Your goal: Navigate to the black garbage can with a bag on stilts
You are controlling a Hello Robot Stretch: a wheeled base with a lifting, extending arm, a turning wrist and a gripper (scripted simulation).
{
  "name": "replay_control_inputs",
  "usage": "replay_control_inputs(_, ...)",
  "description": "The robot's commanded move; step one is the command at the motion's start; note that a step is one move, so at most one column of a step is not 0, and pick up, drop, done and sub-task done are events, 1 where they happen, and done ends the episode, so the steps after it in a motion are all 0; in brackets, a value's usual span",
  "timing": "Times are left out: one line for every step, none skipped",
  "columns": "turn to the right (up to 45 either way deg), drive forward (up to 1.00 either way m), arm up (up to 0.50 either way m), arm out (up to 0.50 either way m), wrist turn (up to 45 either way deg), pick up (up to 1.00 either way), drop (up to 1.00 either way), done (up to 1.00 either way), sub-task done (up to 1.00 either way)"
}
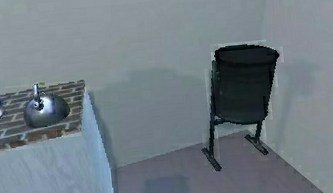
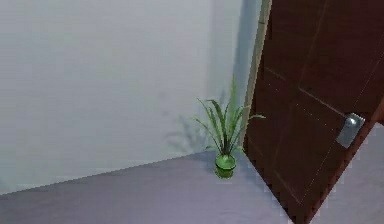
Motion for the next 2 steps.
replay_control_inputs(6.0, 0.00, 0.00, 0.00, 0.0, 0.00, 0.00, 0.00, 0.00)
replay_control_inputs(0.0, 0.60, 0.00, 0.00, 0.0, 0.00, 0.00, 0.00, 0.00)
